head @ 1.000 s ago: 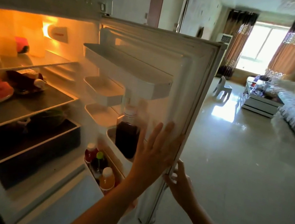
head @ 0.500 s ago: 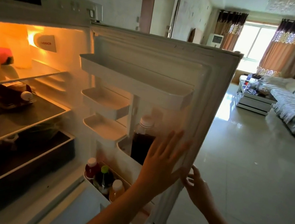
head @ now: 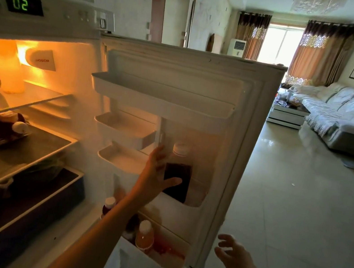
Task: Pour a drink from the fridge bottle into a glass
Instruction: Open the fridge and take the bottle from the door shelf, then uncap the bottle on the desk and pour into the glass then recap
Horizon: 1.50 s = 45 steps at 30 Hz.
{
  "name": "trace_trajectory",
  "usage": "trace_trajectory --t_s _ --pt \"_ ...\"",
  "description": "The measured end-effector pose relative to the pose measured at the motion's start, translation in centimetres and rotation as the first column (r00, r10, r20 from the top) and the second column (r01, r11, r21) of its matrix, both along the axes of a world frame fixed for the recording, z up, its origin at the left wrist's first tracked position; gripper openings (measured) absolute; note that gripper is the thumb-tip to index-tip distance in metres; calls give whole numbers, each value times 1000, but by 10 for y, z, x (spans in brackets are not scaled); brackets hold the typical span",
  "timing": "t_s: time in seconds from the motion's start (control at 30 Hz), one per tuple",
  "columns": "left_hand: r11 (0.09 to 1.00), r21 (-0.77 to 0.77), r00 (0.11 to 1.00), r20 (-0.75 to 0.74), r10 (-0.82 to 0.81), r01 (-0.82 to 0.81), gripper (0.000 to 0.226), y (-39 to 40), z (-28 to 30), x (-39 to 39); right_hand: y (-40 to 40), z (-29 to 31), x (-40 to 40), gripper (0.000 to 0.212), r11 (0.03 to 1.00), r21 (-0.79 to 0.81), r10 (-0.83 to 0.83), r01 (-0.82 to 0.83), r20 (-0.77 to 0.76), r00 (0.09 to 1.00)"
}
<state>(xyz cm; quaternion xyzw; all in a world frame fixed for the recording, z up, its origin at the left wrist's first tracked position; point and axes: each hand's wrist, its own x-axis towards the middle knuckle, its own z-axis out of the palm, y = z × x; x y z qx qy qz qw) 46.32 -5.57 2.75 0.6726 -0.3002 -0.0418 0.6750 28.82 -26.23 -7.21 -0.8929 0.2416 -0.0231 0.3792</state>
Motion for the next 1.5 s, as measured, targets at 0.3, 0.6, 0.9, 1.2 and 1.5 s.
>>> trace_trajectory --t_s 0.3,0.6,0.9,1.2,1.5 --pt "992 52 993 -27 115 -113 65 -9 2 0 21 17 -16 37 999 -24 40 -41 -20 999" --pt "988 -143 992 104 75 -59 61 5 37 -70 34 38 -41 34 996 -78 34 -31 47 998" --pt "979 75 974 112 -199 191 61 1 17 -130 40 59 -80 27 995 -86 -47 53 73 996" --pt "922 115 926 33 -377 371 62 -45 -12 -175 21 64 -152 26 983 -68 -162 168 79 984" --pt "896 198 906 76 -417 396 77 -114 -18 -214 -46 68 -198 24 974 -64 -210 218 112 971"
